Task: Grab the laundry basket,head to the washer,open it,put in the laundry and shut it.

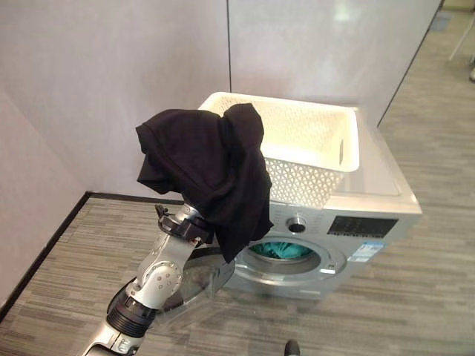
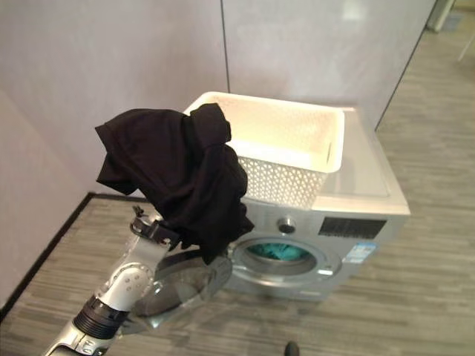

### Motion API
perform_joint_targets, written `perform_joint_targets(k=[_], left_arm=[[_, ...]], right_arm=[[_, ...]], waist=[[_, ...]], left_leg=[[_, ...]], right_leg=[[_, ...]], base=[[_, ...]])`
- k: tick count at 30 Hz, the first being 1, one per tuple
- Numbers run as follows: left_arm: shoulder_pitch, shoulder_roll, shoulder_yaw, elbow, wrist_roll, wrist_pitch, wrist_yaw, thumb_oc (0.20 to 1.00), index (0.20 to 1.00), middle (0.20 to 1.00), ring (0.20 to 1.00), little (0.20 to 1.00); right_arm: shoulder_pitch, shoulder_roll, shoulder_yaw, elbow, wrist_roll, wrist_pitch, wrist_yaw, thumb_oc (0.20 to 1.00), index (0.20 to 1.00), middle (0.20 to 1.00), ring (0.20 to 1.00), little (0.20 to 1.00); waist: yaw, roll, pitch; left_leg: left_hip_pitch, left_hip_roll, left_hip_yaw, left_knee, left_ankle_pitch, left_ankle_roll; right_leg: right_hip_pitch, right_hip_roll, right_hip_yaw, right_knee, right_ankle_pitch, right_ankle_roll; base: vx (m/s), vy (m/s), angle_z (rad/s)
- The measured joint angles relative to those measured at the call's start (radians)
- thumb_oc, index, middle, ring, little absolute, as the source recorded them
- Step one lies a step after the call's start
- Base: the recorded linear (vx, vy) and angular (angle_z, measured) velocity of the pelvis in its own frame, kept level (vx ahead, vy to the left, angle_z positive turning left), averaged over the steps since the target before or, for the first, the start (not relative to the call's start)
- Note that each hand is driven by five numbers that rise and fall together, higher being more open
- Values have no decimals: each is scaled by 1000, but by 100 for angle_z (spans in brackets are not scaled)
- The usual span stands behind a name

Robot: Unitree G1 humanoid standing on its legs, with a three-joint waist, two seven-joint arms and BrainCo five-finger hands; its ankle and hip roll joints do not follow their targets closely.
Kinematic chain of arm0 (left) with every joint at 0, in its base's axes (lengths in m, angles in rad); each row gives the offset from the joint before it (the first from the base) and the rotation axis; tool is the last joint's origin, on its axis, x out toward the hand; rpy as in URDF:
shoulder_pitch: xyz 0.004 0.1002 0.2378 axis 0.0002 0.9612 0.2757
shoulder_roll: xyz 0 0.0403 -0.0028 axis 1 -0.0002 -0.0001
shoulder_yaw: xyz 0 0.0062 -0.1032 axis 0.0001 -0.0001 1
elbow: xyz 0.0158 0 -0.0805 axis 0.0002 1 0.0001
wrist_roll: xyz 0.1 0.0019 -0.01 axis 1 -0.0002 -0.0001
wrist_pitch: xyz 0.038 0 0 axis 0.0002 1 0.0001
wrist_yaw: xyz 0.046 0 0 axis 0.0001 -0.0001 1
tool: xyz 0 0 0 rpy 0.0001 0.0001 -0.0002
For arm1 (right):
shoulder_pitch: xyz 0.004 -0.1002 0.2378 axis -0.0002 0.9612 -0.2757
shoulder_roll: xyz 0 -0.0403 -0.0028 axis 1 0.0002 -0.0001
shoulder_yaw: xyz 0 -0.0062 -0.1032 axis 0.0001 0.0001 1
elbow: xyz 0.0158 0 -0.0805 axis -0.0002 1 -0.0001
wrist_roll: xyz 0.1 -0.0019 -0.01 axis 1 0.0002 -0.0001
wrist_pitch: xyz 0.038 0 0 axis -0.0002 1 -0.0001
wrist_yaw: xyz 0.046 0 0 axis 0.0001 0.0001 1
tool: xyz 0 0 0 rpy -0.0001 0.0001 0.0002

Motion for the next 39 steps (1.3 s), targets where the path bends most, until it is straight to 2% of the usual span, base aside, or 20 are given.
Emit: perform_joint_targets(k=[3,5,8,11,12,13,14,15,16,17,18,20,22,24,27,30,31,34,35,39], left_arm=[[-9,-15,-26,4,-1,2,-7,200,200,200,200,200],[-10,-14,-44,4,-3,5,-21,200,200,200,200,200],[-4,-5,-41,10,-10,6,-37,200,200,200,200,200],[9,36,-40,9,-10,6,-45,200,200,200,200,200],[19,59,-41,10,-11,5,-48,200,200,200,200,200],[19,72,-40,10,-11,5,-48,200,200,200,200,200],[19,76,-44,12,-11,9,-48,200,200,200,200,200],[21,73,-45,13,-12,12,-48,200,200,200,200,200],[14,56,-66,29,-17,12,-48,200,200,200,200,200],[10,56,-78,37,-17,13,-48,200,200,200,200,200],[9,70,-78,40,-17,13,-49,200,200,200,200,200],[22,59,-60,46,-15,13,-50,200,200,200,200,200],[29,47,-63,49,-15,16,-50,200,200,200,200,200],[28,41,-64,49,-15,18,-50,200,200,200,200,200],[8,37,-88,52,-10,19,-49,200,200,200,200,200],[6,35,-81,69,-7,19,-48,200,200,200,200,200],[6,36,-73,81,-7,18,-43,200,200,200,200,200],[8,36,-58,90,0,18,-33,200,200,200,200,200],[5,31,-51,96,2,17,-32,200,200,200,200,200],[14,21,-25,118,3,7,-15,200,200,200,200,200]], right_arm=[[-9,168,225,34,80,-44,139,1000,1000,1000,1000,1000],[-47,251,300,38,135,-46,233,1000,1000,1000,1000,1000],[-89,298,393,-10,173,-58,327,1000,1000,1000,1000,1000],[-86,318,482,-109,163,-69,386,1000,1000,1000,1000,1000],[-74,320,563,-153,128,-72,410,1000,1000,1000,1000,1000],[-81,321,595,-154,118,-72,415,1000,1000,1000,1000,1000],[-88,316,647,-165,74,-67,426,1000,1000,1000,1000,1000],[-83,309,661,-175,54,-66,430,1000,1000,1000,1000,1000],[-47,300,670,-221,12,-64,434,1000,1000,1000,1000,1000],[-32,295,676,-242,-7,-67,443,1000,1000,1000,1000,1000],[-30,294,679,-239,-17,-69,447,1000,1000,1000,1000,1000],[-69,259,684,-238,-35,-73,446,1000,1000,1000,1000,1000],[-92,226,704,-259,-61,-74,447,1000,1000,1000,1000,1000],[-88,187,741,-311,-94,-77,451,1000,1000,1000,1000,1000],[-97,124,734,-391,-127,-84,446,1000,1000,1000,1000,1000],[-105,105,726,-419,-141,-89,444,1000,1000,1000,1000,1000],[-113,112,729,-416,-142,-91,444,1000,1000,1000,1000,1000],[-113,122,730,-421,-144,-91,445,1000,1000,1000,1000,1000],[-111,126,728,-420,-144,-94,445,1000,1000,1000,1000,1000],[-122,140,728,-420,-144,-97,444,1000,1000,1000,1000,1000]], waist=[[-2,8,21],[1,8,28],[8,3,46],[2,-26,74],[4,-63,104],[8,-71,117],[19,-89,144],[35,-73,161],[58,-52,176],[67,-58,178],[68,-83,180],[82,-65,194],[87,-60,202],[87,-69,216],[85,-88,274],[85,-104,322],[86,-119,344],[87,-129,367],[84,-125,377],[91,-117,388]], left_leg=[[14,-5,20,1,-7,6],[12,-17,43,2,-11,11],[11,-42,98,2,-17,21],[-3,-55,139,16,-25,28],[-16,-58,157,38,-30,28],[-21,-45,165,46,-32,27],[-44,-23,181,56,-31,35],[-46,1,180,58,-30,33],[-60,42,172,80,-26,23],[-62,46,156,87,-26,18],[-61,39,149,106,-31,7],[-78,75,148,151,-35,-2],[-107,115,124,201,-34,-4],[-136,141,100,249,-32,-4],[-205,182,44,322,-35,-8],[-243,203,40,353,-75,-56],[-275,203,29,394,-91,-58],[-376,219,9,510,-136,-51],[-439,233,-17,600,-174,-50],[-529,251,-46,720,-223,-43]], right_leg=[[4,-5,21,0,2,4],[-19,-14,49,0,14,10],[-65,-28,108,3,41,14],[-104,-39,151,19,62,22],[-125,-38,147,30,73,11],[-130,-38,139,32,73,10],[-141,-43,78,50,31,-9],[-162,-43,40,96,-2,-24],[-181,-27,32,213,-43,-16],[-168,-29,42,245,-50,-4],[-129,-30,65,208,-101,0],[-116,4,64,182,-89,-14],[-113,33,51,180,-95,-30],[-111,45,33,189,-105,-46],[-162,58,4,283,-152,-73],[-242,50,5,408,-208,-80],[-276,35,8,456,-233,-79],[-363,11,11,561,-264,-86],[-412,-5,10,634,-299,-87],[-496,-23,20,757,-351,-94]], base=[[-60,88,-21],[-100,133,-29],[-110,74,-55],[-122,-25,-41],[-176,-42,-29],[-136,-50,-24],[-74,-69,-15],[-69,-157,-9],[-43,-133,1],[-65,-239,18],[-26,-139,10],[-46,-229,-9],[-91,-255,3],[-127,-152,20],[-108,-70,33],[-53,-28,8],[-50,-30,11],[-44,-25,12],[-19,-19,15],[-50,-19,11]])
